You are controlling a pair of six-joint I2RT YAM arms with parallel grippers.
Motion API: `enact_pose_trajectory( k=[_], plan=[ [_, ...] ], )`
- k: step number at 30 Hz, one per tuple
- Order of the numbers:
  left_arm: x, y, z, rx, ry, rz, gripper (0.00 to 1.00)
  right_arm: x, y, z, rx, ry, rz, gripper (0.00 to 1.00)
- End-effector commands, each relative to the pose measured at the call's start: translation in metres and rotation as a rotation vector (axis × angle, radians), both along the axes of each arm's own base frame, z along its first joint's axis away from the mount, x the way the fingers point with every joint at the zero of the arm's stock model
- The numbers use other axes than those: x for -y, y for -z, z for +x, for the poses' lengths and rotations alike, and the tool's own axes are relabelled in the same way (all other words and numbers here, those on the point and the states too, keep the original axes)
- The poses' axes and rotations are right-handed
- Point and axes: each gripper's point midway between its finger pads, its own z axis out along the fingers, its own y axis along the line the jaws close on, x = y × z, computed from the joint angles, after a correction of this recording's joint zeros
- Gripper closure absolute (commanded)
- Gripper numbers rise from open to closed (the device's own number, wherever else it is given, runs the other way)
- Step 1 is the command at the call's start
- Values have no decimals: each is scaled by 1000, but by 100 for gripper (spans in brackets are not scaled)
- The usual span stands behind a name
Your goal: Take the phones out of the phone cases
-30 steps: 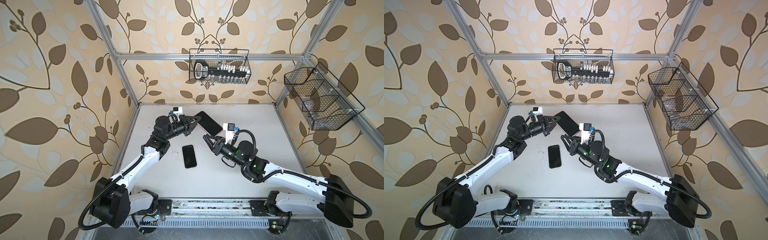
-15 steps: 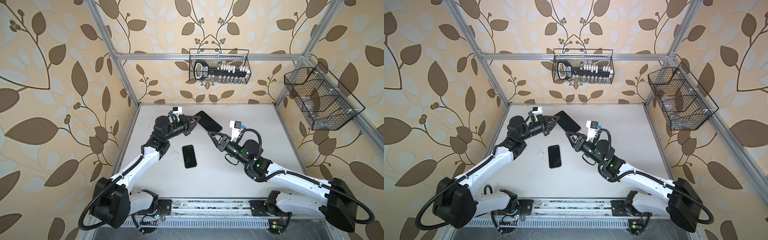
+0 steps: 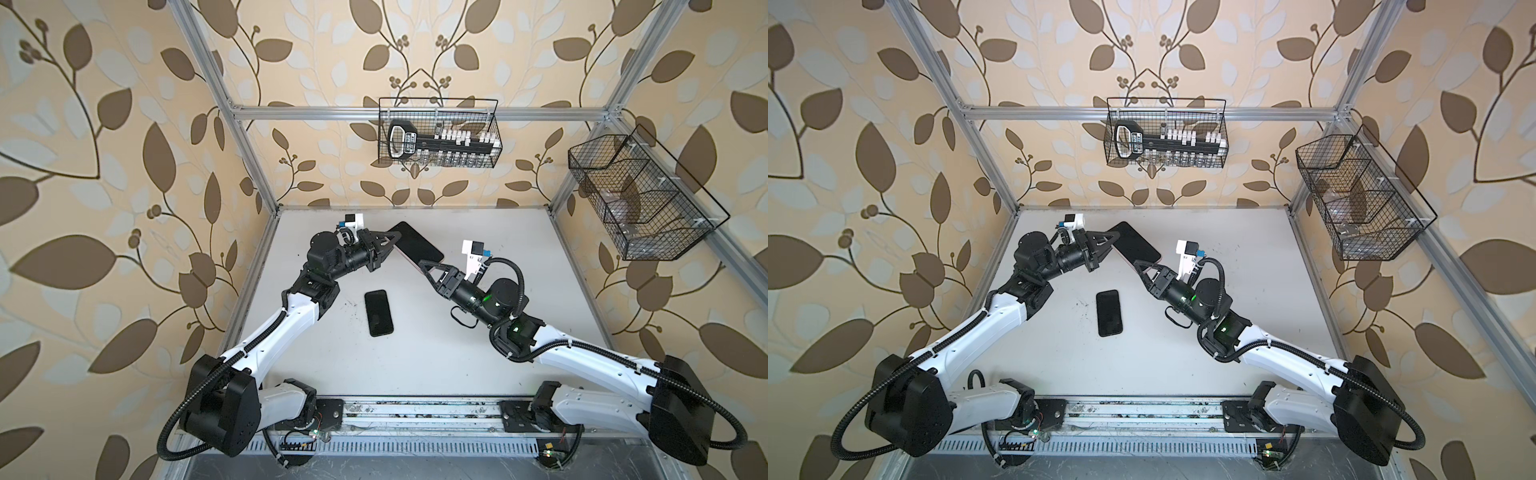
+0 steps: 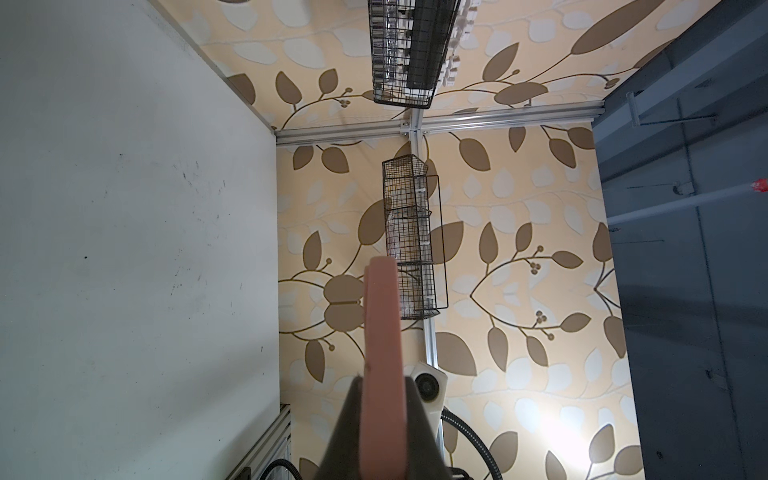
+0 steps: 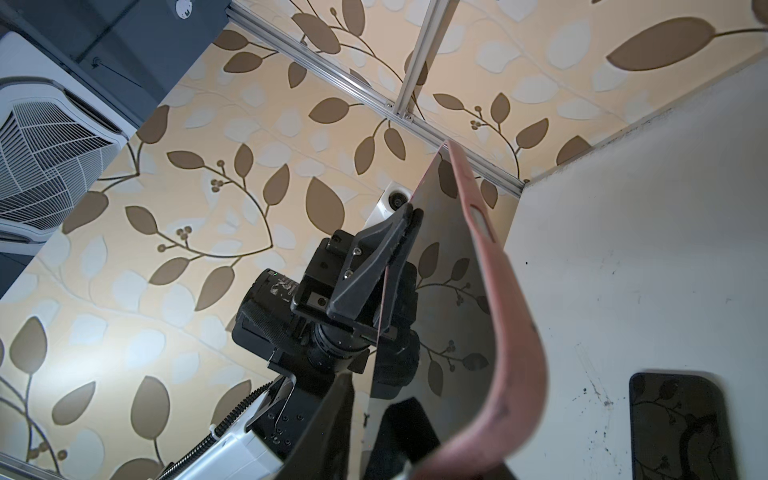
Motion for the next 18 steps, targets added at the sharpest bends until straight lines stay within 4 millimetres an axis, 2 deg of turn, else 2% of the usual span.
enact_pose_trajectory(
  k=[1, 18],
  plan=[
    [0, -24, -5, 106, 6, -24, 100, -7, -11, -4, 5, -36, 46, 66],
    [0, -21, -3, 104, -2, -23, 100, -10, -10, -13, -14, 8, 116, 81]
  ],
)
